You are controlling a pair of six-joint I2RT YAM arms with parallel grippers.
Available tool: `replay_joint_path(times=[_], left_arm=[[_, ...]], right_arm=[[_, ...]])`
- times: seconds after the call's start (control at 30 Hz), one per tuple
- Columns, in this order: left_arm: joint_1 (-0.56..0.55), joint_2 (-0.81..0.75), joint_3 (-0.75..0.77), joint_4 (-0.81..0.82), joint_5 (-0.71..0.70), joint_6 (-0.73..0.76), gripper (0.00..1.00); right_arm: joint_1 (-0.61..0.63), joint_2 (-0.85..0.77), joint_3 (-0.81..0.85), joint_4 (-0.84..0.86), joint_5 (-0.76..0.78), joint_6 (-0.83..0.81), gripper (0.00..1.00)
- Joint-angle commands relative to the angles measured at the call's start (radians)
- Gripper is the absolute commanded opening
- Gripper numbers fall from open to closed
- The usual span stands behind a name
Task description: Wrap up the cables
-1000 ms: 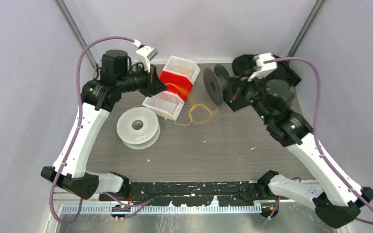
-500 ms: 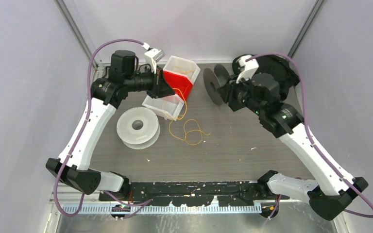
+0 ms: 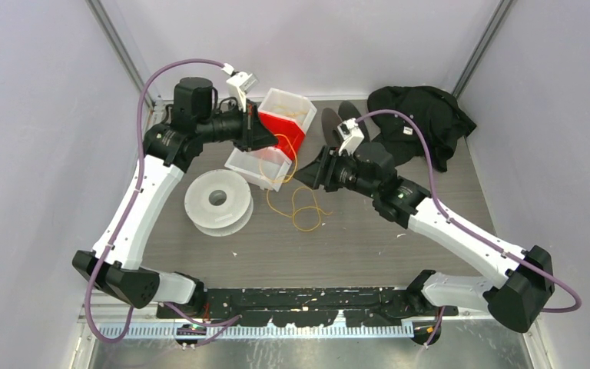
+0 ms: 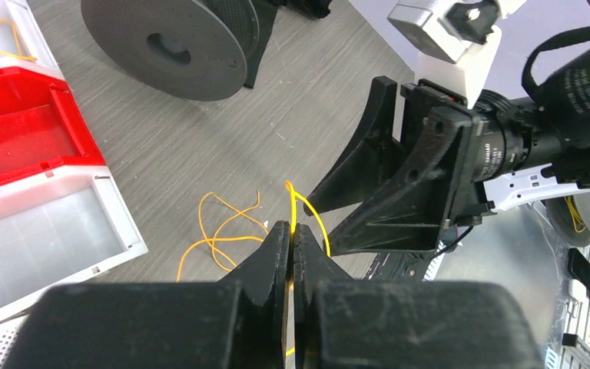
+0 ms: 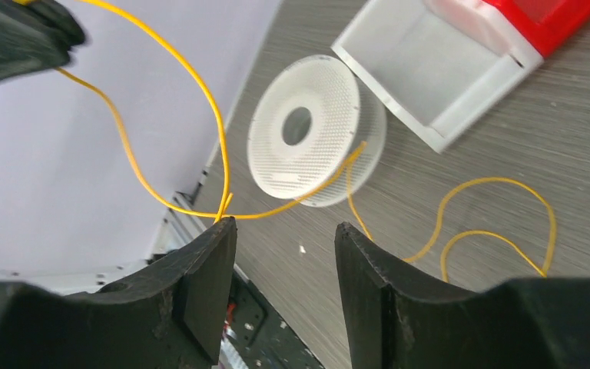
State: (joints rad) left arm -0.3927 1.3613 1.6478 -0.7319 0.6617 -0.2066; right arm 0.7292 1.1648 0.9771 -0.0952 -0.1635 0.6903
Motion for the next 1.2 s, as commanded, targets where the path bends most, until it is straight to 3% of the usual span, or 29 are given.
replay_joint_path(times=[0.0,0.3,0.63,0.77,0.9,0.97,1.17], left_arm=[[-0.002,-0.019,-0.002,0.067,-0.007,-0.026,0.00],[-0.002,-0.020,0.000,0.070,-0.011,-0.029,0.00],[-0.003,-0.022,0.001,0.070,0.005,-0.036,0.01],[-0.003,-0.019,0.001,0.070,0.014,-0.037,0.01],[-0.005,-0.017,0.001,0.064,0.019,-0.032,0.01],[-0.005,-0.015,-0.002,0.060,0.022,-0.027,0.01],[-0.007,0.009,-0.013,0.057,0.010,-0.027,0.00]], right_arm=[[0.022,-0.019,0.004,0.187,0.014,0.118,0.56],[0.023,-0.062,-0.006,0.153,0.091,0.106,0.59],[0.026,0.033,0.014,0.230,0.001,0.150,0.59],[0.027,0.052,0.034,0.211,0.020,0.122,0.47],[0.026,0.029,0.037,0.182,0.065,0.092,0.24],[0.024,0.010,0.043,0.147,0.093,0.061,0.04],[0.024,-0.067,0.095,-0.087,0.218,-0.073,0.00]])
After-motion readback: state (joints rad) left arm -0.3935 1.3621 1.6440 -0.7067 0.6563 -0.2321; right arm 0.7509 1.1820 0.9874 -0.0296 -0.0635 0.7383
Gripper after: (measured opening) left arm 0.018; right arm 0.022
